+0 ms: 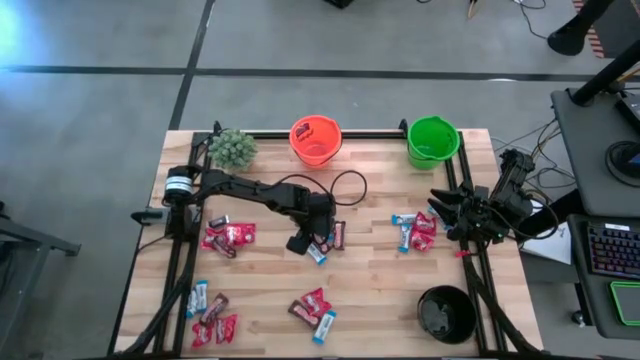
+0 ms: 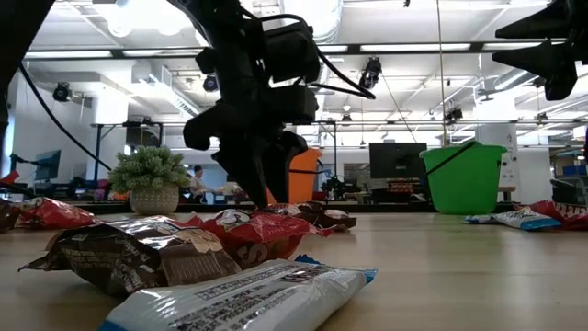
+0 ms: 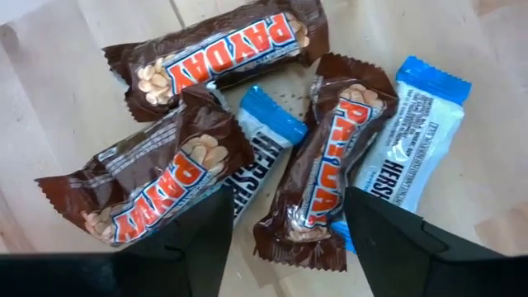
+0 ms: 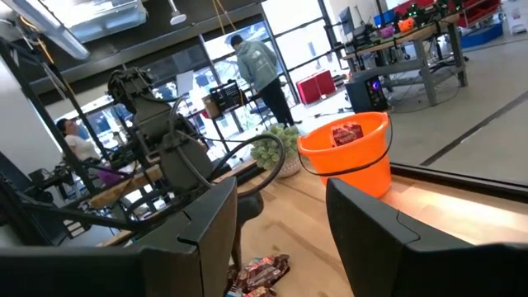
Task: Organize candy in baskets
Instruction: Put the brown chocolate bar into the black bucket
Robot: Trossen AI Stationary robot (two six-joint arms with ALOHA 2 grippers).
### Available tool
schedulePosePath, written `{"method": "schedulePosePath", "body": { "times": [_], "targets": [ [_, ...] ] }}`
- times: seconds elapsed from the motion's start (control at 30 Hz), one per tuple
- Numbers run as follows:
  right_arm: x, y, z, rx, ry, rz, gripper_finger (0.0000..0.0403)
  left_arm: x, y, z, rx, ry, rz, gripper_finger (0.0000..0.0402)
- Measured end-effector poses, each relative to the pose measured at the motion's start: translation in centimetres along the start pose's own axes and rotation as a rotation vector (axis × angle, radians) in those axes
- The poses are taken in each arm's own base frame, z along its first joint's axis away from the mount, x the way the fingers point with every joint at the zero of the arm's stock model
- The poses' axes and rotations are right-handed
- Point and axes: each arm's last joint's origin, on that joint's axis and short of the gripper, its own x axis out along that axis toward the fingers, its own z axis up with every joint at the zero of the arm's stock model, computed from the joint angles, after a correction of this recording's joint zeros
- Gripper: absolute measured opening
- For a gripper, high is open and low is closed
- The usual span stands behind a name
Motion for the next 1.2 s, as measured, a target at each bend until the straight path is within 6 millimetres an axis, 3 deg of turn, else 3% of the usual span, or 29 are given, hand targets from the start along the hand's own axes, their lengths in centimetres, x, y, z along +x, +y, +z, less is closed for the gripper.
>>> {"method": "schedulePosePath", "body": {
  "times": [0.2,0.43,0.73,0.93,1.2],
  "targets": [
    [0.0,0.0,0.0,0.000,0.000,0.000,0.0176,0.2,-0.1,-0.2,-0.002,0.006,-0.014,0.0226],
    [0.0,0.0,0.0,0.001,0.000,0.000,0.0176,2.1,-0.1,-0.6,-0.009,0.039,-0.066,0.0219],
    [0.0,0.0,0.0,-0.003,0.000,0.000,0.0176,1.8,-0.1,-0.4,-0.011,0.030,-0.071,0.0193],
    [0.0,0.0,0.0,-0.003,0.000,0.000,0.0176,1.8,-0.1,-0.4,-0.032,0.031,-0.067,0.0147],
    [0.0,0.0,0.0,-0.003,0.000,0.000,0.0176,1.8,-0.1,-0.4,-0.042,0.034,-0.065,0.0045]
  ]
}}
